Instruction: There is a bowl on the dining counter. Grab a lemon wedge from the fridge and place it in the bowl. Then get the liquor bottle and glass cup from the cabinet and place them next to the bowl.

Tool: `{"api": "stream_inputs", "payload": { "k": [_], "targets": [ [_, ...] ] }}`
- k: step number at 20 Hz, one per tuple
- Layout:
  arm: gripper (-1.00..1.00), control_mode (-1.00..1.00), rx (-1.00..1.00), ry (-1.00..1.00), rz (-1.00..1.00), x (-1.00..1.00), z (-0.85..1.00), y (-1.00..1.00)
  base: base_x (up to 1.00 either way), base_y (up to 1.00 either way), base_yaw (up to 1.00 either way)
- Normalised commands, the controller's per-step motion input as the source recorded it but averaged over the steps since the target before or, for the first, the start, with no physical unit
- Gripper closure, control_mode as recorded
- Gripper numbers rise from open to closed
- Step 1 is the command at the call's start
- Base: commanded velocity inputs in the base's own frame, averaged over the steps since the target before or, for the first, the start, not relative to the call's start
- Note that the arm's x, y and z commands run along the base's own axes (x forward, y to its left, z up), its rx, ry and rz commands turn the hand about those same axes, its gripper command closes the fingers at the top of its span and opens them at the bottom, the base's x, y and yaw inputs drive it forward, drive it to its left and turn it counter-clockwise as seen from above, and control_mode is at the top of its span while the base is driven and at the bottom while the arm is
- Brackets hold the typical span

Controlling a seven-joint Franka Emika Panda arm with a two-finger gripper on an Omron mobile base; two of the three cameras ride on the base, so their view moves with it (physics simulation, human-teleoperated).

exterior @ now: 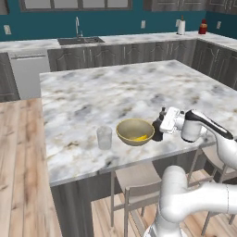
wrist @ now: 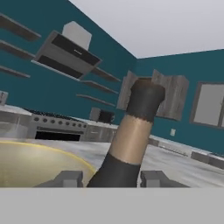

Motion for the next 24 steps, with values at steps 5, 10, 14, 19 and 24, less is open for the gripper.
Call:
{"api": "stream_inputs", "payload": {
  "k": [5, 10, 14, 19, 24],
  "targets": [
    [-1.0, -1.0, -0.01, 0.01, 0.0, -0.24, 0.36, 0.0, 0.0, 0.0, 0.0],
    [-1.0, -1.0, -0.03, 0.0, 0.0, -0.39, 0.61, 0.0, 0.0, 0.0, 0.0],
    [-1.0, -1.0, -0.13, 0.0, 0.0, -0.62, 0.91, 0.0, 0.0, 0.0, 0.0],
    [-1.0, -1.0, -0.24, 0.0, 0.0, -0.83, 1.0, 0.24, 0.0, 0.0, 0.0],
    [-1.0, -1.0, -0.36, 0.0, 0.0, -0.84, 1.0, 0.71, 0.0, 0.0, 0.0]
  ]
}}
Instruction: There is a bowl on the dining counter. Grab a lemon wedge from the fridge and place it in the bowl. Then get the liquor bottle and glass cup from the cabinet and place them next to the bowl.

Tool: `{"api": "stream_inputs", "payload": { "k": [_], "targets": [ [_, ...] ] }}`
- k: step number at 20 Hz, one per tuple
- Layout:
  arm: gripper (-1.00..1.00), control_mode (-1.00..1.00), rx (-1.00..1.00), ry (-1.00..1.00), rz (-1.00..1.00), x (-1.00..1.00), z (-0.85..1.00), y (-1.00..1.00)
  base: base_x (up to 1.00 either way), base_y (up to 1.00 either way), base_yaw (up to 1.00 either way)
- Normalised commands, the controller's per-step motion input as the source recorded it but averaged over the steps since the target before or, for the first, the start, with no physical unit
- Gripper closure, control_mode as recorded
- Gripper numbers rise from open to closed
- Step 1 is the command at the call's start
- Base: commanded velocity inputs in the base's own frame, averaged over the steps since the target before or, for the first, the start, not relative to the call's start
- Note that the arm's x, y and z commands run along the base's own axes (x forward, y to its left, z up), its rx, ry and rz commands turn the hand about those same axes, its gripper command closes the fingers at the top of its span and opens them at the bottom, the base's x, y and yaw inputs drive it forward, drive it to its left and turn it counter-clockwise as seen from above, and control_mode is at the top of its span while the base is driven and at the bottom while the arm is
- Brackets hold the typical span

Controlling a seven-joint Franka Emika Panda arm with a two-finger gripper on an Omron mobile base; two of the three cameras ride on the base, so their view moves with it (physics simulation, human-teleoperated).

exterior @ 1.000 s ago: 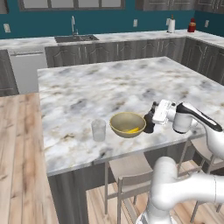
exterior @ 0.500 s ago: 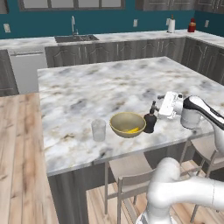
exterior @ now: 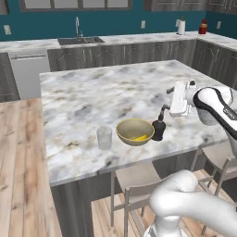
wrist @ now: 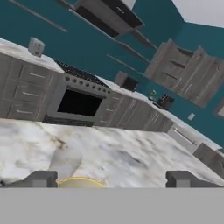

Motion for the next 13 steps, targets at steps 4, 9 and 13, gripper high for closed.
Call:
{"api": "stream_inputs", "payload": {
  "k": [4, 9, 13],
  "targets": [
    [-1.0, -1.0, -0.47, 0.0, 0.0, -0.72, 1.0, 1.0, 0.0, 0.0, 0.0],
    [-1.0, -1.0, -0.48, 0.0, 0.0, -0.71, 1.0, 1.0, 0.0, 0.0, 0.0],
    [-1.0, -1.0, -0.44, 0.01, 0.02, -0.72, 0.93, 1.0, 0.0, 0.0, 0.0]
  ]
}}
